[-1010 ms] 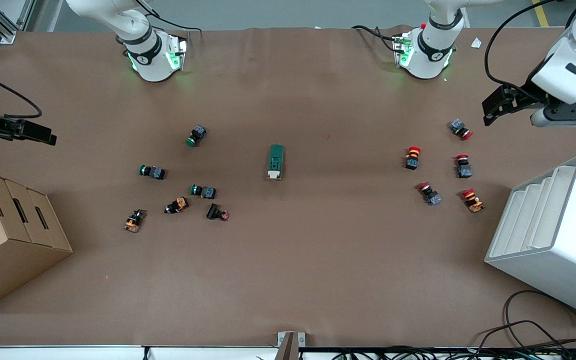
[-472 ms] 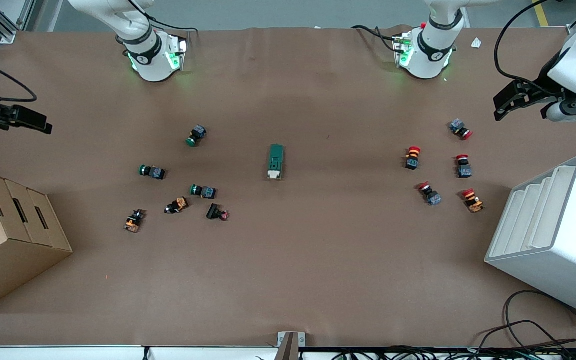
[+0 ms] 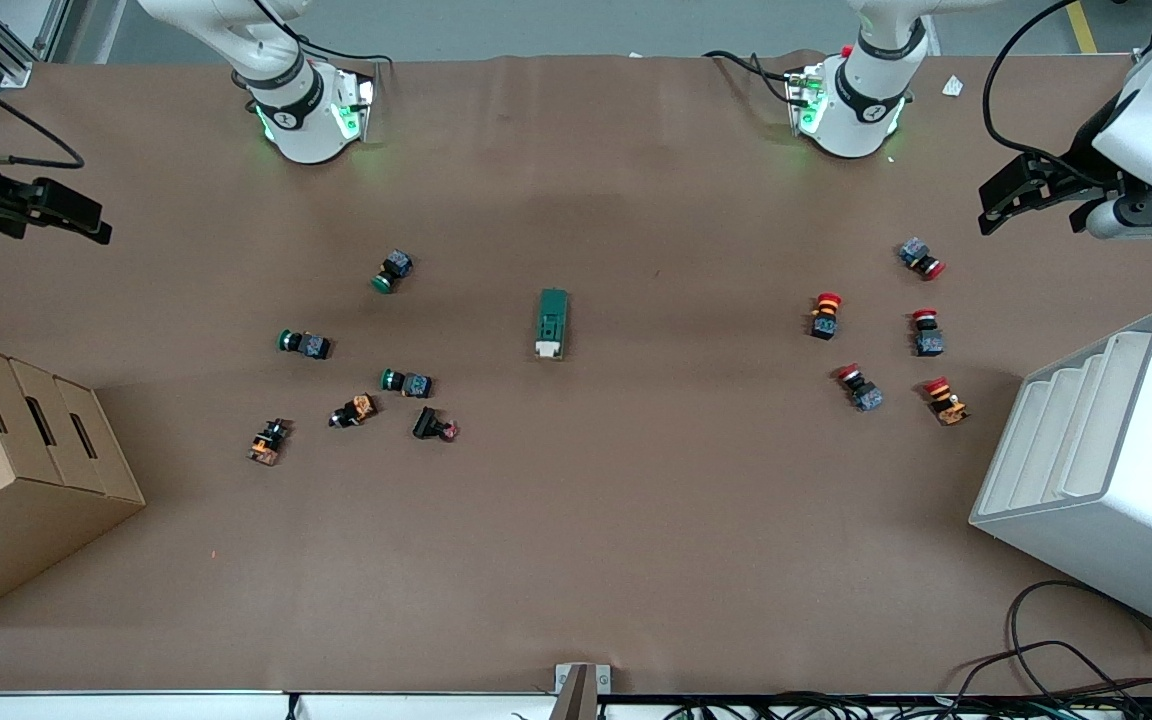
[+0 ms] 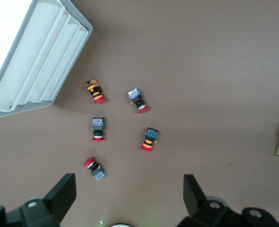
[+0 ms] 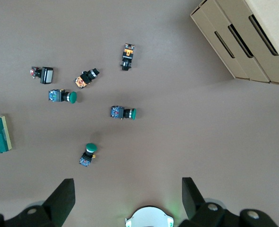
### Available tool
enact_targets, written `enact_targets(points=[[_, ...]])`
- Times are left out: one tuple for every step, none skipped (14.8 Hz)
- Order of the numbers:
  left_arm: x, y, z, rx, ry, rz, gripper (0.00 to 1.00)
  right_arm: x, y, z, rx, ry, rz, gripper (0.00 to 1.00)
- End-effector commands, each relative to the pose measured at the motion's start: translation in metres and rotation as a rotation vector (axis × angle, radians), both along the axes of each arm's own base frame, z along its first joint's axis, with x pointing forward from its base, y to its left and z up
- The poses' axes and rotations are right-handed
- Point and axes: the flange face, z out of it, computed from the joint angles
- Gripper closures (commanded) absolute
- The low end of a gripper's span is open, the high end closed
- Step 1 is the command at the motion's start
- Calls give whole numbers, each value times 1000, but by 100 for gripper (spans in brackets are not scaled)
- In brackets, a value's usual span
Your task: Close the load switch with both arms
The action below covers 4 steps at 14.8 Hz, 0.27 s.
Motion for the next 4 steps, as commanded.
enact_targets(points=[[-4,1,6,-17,4,-14,0,-16,2,5,-26,-16,-5,0],[-4,1,6,-16,4,-14,0,-19,2,7,-27,-19,-5,0],[-5,1,6,-15,9,-14,0,-22,2,9,-27,-22,-5,0],[-5,0,6,-15,10,-17,0,-26,3,11,-27,-25,-5,0]])
